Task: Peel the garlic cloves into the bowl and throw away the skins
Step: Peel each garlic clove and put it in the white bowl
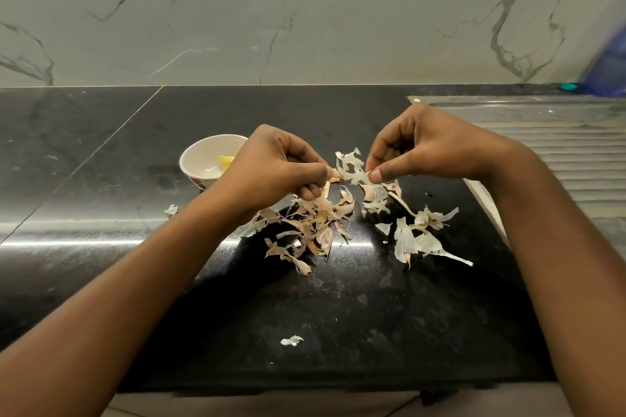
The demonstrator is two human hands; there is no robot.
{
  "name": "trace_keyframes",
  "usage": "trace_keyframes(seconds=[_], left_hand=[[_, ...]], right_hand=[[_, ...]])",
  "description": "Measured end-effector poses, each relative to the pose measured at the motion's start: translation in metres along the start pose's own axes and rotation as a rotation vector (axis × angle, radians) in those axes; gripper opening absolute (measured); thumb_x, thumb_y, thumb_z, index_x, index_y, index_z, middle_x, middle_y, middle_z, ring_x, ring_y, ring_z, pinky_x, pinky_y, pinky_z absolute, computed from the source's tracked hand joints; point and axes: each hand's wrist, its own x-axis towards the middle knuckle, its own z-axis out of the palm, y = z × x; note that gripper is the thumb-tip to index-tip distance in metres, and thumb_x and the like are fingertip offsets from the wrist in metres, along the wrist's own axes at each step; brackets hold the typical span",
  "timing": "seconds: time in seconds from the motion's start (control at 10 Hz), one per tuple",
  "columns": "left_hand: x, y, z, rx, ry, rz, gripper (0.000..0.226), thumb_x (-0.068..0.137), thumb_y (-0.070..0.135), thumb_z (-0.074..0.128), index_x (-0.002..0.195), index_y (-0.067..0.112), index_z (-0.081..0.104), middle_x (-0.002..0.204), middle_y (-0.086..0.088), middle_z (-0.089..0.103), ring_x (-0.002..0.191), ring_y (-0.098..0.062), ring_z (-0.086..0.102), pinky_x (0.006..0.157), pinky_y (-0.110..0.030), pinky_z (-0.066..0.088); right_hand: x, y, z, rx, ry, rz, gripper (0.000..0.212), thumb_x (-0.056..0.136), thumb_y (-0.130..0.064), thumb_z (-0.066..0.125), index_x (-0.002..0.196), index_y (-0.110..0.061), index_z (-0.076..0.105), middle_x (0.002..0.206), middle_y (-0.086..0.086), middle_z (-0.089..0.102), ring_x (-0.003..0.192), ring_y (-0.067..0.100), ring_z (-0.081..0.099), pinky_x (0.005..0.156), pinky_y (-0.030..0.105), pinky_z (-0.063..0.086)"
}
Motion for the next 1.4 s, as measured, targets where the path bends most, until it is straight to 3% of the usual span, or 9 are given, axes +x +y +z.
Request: trace_keyframes(seconds=[0.1,0.3,0.4,0.6,0.7,0.9,1.1,1.2,1.4], left_hand=[[0.0,0.0,-0.006,-0.027,0.034,0.003,0.008,0.091,0.005,0.08,0.095,-0.002,0.08,0.081,-0.02,0.077,0.071,-0.028,0.073,0.066,-0.026,0.062],[0.0,0.0,-0.005,-0.009,0.059,0.02,0.015,0.087,0.009,0.083,0.098,0.0,0.079,0.082,-0.017,0.078,0.072,-0.027,0.075,0.068,-0.027,0.063],[0.0,0.0,-0.004,0.007,0.062,0.01,0.013,0.087,0.008,0.084,0.097,0.002,0.08,0.08,-0.013,0.079,0.072,-0.024,0.076,0.068,-0.027,0.062],[0.0,0.0,-0.003,0.014,0.075,0.018,0.014,0.086,0.008,0.085,0.098,0.002,0.08,0.081,-0.013,0.079,0.073,-0.023,0.076,0.07,-0.028,0.063],[0.0,0.001,-0.003,0.027,0.076,0.019,0.014,0.087,0.009,0.085,0.098,0.003,0.08,0.082,-0.011,0.079,0.074,-0.022,0.077,0.07,-0.027,0.063],[0.0,0.001,-0.002,0.035,0.07,0.017,0.012,0.087,0.008,0.084,0.097,0.003,0.08,0.082,-0.011,0.079,0.074,-0.022,0.077,0.068,-0.026,0.061],[0.0,0.001,-0.003,0.03,0.067,0.016,0.011,0.087,0.008,0.084,0.096,0.004,0.08,0.082,-0.01,0.08,0.074,-0.022,0.076,0.069,-0.026,0.061],[0.0,0.001,-0.003,0.028,0.067,0.011,0.011,0.087,0.008,0.084,0.097,0.004,0.08,0.082,-0.01,0.08,0.074,-0.022,0.076,0.07,-0.028,0.063],[0.001,0.0,-0.004,0.031,0.066,0.011,0.011,0.087,0.008,0.084,0.097,0.004,0.08,0.081,-0.01,0.079,0.074,-0.022,0.076,0.07,-0.028,0.062]], right_hand=[[-0.002,0.001,-0.003,-0.009,0.03,0.022,0.006,0.085,-0.018,0.09,0.087,-0.016,0.084,0.076,0.004,0.079,0.068,0.012,0.068,0.058,0.022,0.048],[-0.006,0.004,-0.008,-0.06,-0.047,0.104,0.012,0.08,-0.018,0.094,0.084,-0.019,0.082,0.073,0.003,0.074,0.067,0.015,0.065,0.071,0.034,0.05],[-0.007,0.003,-0.006,-0.074,-0.059,0.11,0.018,0.075,-0.03,0.096,0.089,-0.028,0.086,0.086,0.01,0.073,0.089,0.034,0.067,0.083,0.051,0.054],[-0.005,0.003,-0.007,-0.012,0.039,0.022,0.022,0.084,-0.043,0.086,0.083,-0.021,0.086,0.064,0.001,0.067,0.056,0.005,0.052,0.054,0.015,0.04],[0.003,0.003,0.003,-0.044,0.037,-0.016,0.012,0.085,-0.035,0.09,0.087,-0.024,0.085,0.069,0.014,0.063,0.061,0.015,0.051,0.059,0.02,0.042],[0.009,0.011,0.008,-0.157,-0.065,0.103,0.017,0.079,-0.035,0.095,0.088,-0.027,0.083,0.062,-0.006,0.063,0.06,0.009,0.057,0.068,0.037,0.047],[0.003,0.018,-0.003,-0.126,-0.118,0.175,0.025,0.075,-0.029,0.098,0.096,-0.027,0.084,0.074,0.002,0.069,0.068,0.014,0.062,0.074,0.037,0.05],[0.005,0.018,0.001,-0.161,-0.087,0.162,0.027,0.075,-0.044,0.096,0.093,-0.028,0.083,0.085,0.011,0.074,0.078,0.029,0.068,0.075,0.042,0.053],[0.009,0.017,0.003,-0.204,-0.081,0.158,0.016,0.082,-0.028,0.093,0.093,-0.026,0.082,0.082,0.0,0.079,0.08,0.02,0.077,0.088,0.052,0.063]])
